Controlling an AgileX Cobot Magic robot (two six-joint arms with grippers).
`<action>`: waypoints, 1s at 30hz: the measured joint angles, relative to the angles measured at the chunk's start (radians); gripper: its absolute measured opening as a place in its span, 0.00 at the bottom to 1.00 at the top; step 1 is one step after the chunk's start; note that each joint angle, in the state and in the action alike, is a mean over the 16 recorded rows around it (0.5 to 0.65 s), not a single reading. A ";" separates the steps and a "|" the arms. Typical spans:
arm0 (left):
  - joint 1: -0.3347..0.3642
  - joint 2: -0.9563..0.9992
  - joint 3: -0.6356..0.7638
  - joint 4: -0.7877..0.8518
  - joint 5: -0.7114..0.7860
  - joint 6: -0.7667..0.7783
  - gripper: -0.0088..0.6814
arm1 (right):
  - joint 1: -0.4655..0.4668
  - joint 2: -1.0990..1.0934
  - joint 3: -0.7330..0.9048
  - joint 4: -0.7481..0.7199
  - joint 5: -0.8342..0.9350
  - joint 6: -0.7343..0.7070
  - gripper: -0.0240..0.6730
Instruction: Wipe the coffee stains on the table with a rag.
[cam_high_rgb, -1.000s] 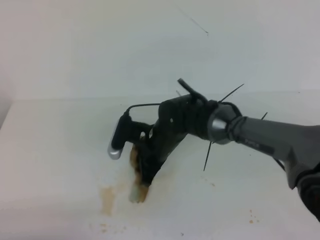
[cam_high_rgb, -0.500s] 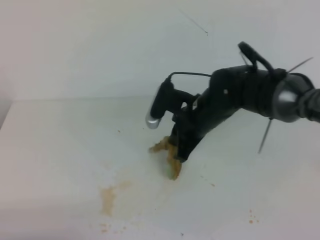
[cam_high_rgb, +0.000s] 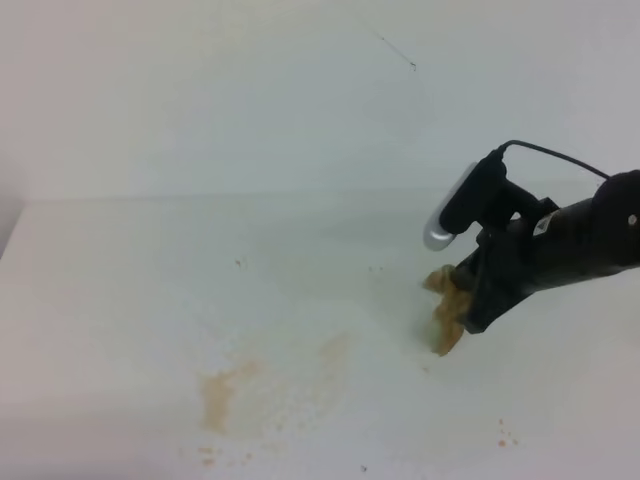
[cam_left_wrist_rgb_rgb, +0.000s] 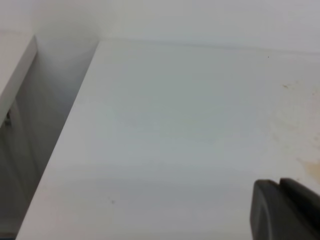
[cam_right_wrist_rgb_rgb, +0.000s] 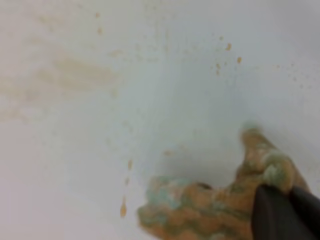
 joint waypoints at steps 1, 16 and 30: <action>0.000 0.000 0.000 0.000 0.000 0.000 0.01 | -0.005 0.002 0.012 0.006 -0.011 0.000 0.06; 0.000 0.000 0.000 0.000 0.000 0.000 0.01 | -0.013 0.041 0.056 0.083 -0.075 0.001 0.41; 0.000 0.000 0.000 0.000 0.000 0.000 0.01 | -0.013 -0.328 0.062 0.064 0.048 0.039 0.39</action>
